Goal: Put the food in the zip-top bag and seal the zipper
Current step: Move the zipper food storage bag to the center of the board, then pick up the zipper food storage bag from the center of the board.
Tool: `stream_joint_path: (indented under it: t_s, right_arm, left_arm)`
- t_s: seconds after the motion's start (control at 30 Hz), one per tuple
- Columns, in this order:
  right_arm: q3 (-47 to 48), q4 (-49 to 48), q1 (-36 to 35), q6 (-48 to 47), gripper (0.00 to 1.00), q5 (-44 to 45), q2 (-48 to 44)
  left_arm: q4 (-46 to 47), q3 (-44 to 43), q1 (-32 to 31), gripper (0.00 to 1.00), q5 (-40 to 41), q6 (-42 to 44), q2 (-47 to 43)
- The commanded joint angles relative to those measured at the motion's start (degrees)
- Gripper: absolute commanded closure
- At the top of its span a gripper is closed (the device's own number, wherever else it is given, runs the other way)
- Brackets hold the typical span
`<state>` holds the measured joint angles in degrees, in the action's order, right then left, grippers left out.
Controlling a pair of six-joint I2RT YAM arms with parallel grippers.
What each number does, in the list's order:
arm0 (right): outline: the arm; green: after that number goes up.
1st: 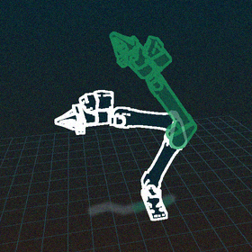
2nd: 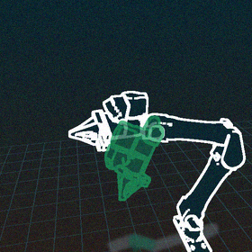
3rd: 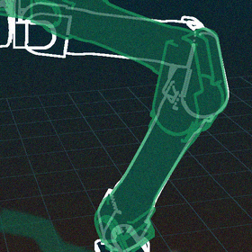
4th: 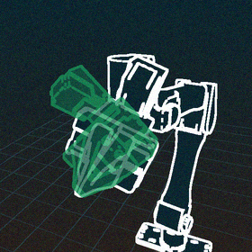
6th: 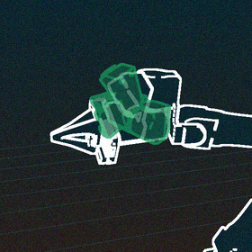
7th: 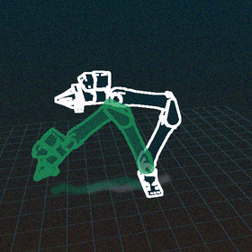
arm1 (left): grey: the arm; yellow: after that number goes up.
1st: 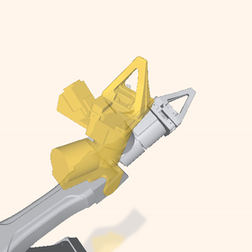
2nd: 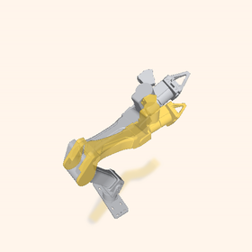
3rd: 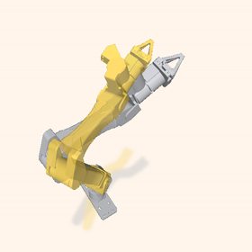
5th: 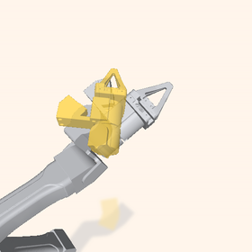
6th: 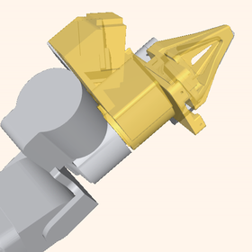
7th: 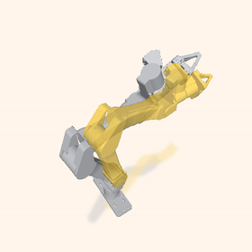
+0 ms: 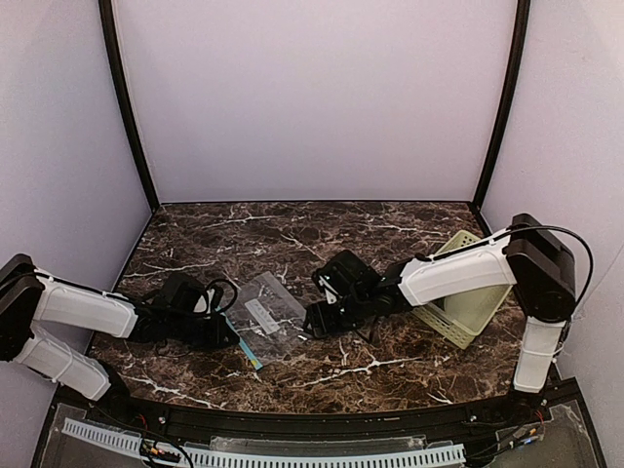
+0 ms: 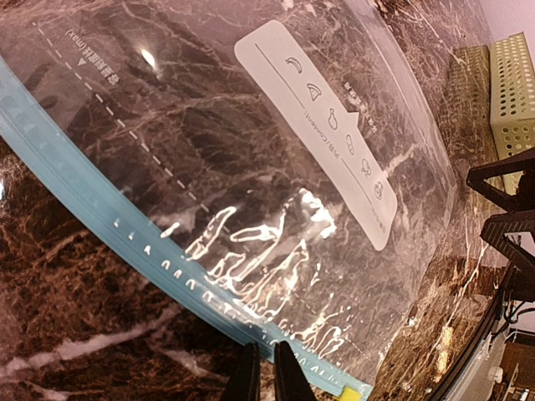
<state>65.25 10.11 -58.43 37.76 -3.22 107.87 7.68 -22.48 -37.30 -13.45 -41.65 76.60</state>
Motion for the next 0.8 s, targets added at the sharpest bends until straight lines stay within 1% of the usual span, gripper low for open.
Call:
stream_joint_path:
  t_s: [0.0,0.17,0.5,0.67,0.77]
  right_arm:
    - [1.7,0.2,0.3,-1.0,0.35,-0.8,1.6]
    - [2.8,0.0,0.3,-1.0,0.39,-2.2,3.1]
    - [6.2,-0.5,-1.7,-1.2,0.4,-3.7,6.5]
    - [8.1,-0.2,-2.5,-1.1,0.43,-3.0,7.9]
    - [9.3,0.2,-2.7,-0.8,0.46,-1.7,8.4]
  left_arm:
    - [-5.7,1.3,-0.4,0.92,1.0,0.0,1.0]
    - [-5.7,1.2,-0.5,0.92,0.9,0.1,1.3]
    - [-5.6,1.2,-0.4,0.92,0.6,-0.1,1.3]
    - [-5.6,1.2,-0.5,0.92,0.4,-0.1,1.0]
    - [-5.7,1.3,-0.5,0.93,0.4,-0.1,0.9]
